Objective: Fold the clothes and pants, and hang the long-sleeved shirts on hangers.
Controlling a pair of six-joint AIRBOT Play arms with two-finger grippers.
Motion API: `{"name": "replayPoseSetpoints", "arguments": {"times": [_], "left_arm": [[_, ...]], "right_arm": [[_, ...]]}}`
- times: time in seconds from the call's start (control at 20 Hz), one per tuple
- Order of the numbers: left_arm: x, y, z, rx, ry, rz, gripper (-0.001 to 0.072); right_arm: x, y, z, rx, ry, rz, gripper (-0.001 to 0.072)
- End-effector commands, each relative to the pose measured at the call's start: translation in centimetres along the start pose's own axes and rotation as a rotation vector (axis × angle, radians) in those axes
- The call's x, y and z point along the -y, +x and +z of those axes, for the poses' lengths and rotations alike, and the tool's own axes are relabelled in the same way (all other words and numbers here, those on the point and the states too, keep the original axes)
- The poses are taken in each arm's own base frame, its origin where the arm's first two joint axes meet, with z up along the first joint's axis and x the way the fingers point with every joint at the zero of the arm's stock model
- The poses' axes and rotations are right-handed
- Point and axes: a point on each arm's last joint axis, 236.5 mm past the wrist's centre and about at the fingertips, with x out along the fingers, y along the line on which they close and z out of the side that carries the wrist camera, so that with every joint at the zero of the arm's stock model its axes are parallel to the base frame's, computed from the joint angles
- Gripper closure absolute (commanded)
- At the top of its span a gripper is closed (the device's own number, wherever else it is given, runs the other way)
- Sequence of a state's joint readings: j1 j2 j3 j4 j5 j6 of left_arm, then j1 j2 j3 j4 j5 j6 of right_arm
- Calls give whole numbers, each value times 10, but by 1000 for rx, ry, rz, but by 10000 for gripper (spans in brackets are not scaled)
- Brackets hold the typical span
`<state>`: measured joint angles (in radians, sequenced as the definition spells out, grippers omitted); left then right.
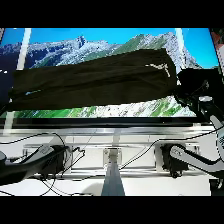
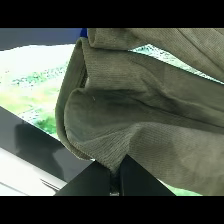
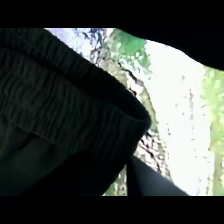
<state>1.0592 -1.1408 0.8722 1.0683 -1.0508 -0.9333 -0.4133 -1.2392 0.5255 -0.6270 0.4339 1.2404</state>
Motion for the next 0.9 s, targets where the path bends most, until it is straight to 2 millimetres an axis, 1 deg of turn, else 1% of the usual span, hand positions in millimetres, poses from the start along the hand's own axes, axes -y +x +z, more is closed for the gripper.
{"name": "replayPoseSetpoints", "arguments": {"times": [0.0, 0.05, 0.1, 0.15, 0.25, 0.3, 0.35, 0.45, 0.6, 0.65, 0.7, 0.75, 0.85], "left_arm": [[1, 0, -2, -7, -12, -4, 692], [1, 0, -2, -10, -34, -6, 691], [1, 0, -3, -12, -59, -7, 692], [3, 0, -5, -21, -67, -13, 692], [6, -1, -8, -35, -65, -23, 692], [6, -3, -7, -29, -63, -21, 692], [6, -5, -6, -23, -59, -18, 692], [8, -11, -2, -5, -49, -11, 692], [6, -17, 0, 6, -32, 10, 692], [-1, -18, -5, -15, -14, 40, 692], [-8, -18, -11, -42, -12, 69, 692], [-14, -19, -19, -73, 2, 94, 692], [-18, -20, -25, -102, 15, 111, 692]], "right_arm": [[-12, 3, 17, 41, -77, 5, 560], [-21, 0, 23, 42, -144, 24, 666], [-33, -5, 28, 40, -204, 48, 682], [-43, -12, 30, 30, -246, 67, 683], [-61, -31, 28, -5, -366, 89, 684], [-63, -44, 24, -25, -417, 79, 684], [-62, -57, 21, -37, -438, 56, 684], [-46, -88, 17, -47, -491, -45, 684], [-14, -141, 25, 3, -568, -241, 684], [-1, -160, 28, 24, -573, -318, 684], [9, -175, 28, 37, -572, -371, 683], [17, -189, 24, 32, -571, -410, 684], [27, -206, 13, 5, -542, -437, 683]]}}
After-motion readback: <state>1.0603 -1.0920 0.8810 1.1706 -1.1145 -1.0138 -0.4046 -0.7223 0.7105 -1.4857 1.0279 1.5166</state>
